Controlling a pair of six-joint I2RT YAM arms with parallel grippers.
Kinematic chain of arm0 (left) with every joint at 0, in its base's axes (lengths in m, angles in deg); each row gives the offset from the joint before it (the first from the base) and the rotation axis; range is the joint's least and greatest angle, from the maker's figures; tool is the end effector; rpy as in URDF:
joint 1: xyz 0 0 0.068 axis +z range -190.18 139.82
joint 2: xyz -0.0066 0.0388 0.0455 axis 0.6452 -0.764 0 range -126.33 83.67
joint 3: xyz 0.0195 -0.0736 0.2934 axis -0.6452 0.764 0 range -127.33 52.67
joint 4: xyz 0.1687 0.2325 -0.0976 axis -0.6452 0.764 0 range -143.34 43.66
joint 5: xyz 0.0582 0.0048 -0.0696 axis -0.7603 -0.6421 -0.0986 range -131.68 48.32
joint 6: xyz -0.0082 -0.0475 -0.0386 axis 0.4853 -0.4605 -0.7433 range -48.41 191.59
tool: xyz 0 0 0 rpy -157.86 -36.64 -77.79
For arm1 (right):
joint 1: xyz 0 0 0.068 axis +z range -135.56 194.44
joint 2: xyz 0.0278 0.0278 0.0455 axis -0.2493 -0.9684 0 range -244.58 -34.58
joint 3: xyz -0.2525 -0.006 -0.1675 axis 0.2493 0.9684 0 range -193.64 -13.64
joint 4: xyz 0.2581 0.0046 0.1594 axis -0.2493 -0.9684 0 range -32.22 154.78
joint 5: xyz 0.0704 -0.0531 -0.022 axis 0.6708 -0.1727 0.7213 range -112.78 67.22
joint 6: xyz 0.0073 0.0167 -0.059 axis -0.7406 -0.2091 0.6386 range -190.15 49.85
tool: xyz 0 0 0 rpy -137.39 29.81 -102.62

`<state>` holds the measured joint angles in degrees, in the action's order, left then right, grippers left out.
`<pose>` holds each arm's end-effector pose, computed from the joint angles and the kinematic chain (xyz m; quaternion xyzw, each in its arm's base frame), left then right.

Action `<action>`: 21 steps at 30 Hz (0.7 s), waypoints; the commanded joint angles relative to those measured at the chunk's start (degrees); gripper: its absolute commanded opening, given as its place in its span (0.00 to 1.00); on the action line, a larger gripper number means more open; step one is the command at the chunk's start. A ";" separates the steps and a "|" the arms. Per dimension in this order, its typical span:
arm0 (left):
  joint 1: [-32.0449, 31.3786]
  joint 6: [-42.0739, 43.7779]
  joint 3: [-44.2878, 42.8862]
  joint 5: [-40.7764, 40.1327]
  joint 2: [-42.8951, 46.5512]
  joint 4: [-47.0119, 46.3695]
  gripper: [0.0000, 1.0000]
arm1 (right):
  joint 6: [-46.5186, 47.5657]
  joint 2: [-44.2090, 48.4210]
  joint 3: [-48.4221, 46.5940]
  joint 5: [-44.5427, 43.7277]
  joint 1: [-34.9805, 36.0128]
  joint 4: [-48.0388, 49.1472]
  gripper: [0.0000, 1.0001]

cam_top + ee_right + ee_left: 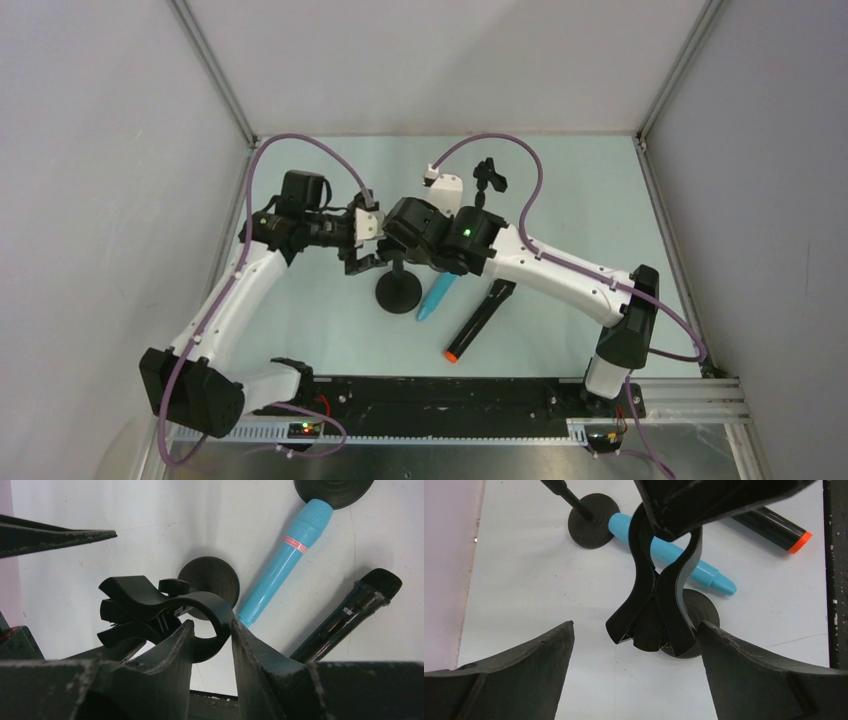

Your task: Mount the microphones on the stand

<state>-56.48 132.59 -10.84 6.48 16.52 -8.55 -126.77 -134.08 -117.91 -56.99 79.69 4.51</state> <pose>0.2470 -0.1084 0.3484 0.6461 0.5763 -0.2296 0.4447 0.1978 0.3666 0.3957 0.0182 0.9167 0.1113 0.3833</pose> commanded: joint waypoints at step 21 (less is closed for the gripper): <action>-3.03 14.07 -8.40 -4.22 -5.78 15.57 1.00 | 6.20 1.05 2.41 3.69 -4.07 2.08 0.36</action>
<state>-59.34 141.83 -18.49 4.04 9.46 2.82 -122.77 -133.67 -116.51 -53.32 76.70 8.33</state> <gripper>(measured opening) 0.995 0.369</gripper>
